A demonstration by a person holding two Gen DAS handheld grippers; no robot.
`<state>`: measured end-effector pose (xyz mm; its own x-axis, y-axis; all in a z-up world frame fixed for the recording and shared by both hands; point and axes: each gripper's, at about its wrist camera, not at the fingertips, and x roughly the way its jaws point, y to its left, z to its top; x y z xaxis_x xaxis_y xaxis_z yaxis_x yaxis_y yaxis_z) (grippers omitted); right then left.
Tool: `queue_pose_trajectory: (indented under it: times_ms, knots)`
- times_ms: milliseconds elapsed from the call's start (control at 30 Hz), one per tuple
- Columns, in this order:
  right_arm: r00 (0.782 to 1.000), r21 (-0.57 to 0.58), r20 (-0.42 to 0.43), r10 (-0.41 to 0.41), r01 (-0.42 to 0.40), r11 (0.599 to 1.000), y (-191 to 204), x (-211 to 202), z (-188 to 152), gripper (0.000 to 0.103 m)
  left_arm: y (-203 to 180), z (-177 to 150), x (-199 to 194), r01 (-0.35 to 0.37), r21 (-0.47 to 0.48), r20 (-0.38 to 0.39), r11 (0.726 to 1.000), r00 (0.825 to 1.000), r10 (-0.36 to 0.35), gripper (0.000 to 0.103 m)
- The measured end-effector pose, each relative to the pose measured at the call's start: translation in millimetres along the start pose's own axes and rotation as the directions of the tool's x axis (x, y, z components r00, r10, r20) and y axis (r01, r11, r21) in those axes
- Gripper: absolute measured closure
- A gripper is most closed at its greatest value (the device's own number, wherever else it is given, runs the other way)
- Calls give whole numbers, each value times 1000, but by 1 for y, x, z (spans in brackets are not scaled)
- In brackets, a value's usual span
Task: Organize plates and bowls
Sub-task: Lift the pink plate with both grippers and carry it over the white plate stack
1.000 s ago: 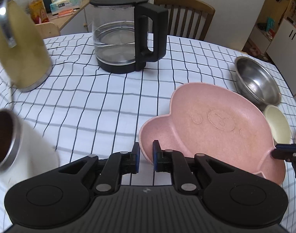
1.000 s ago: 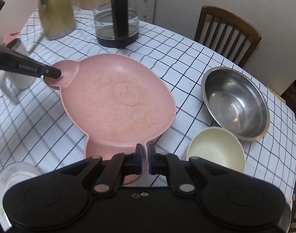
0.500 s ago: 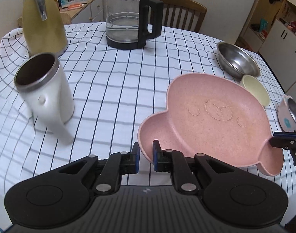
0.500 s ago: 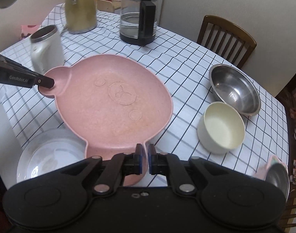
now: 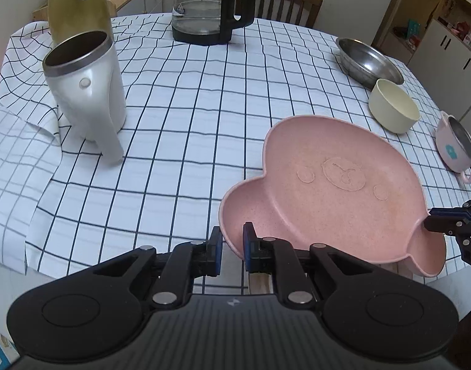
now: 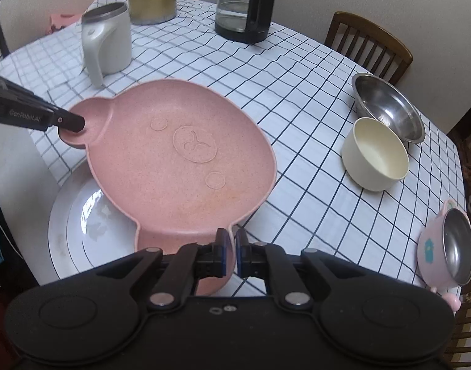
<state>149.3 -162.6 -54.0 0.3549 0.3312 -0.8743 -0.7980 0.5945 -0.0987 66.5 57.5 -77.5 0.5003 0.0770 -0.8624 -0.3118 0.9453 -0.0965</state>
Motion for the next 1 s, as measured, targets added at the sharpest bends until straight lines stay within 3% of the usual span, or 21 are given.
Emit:
queue_pose_trajectory:
  times_ms: [533,1000]
  knots:
    - [1000,8,-5,10,-10,1000,21,-6,-29,96,4,-36,-12,16,1,-9,1000,1000,-16,91]
    - [999,30,-19,31,-31,999,29,-9,-43,96,7,-45,-13,53,41,-57,998,997,-50,91]
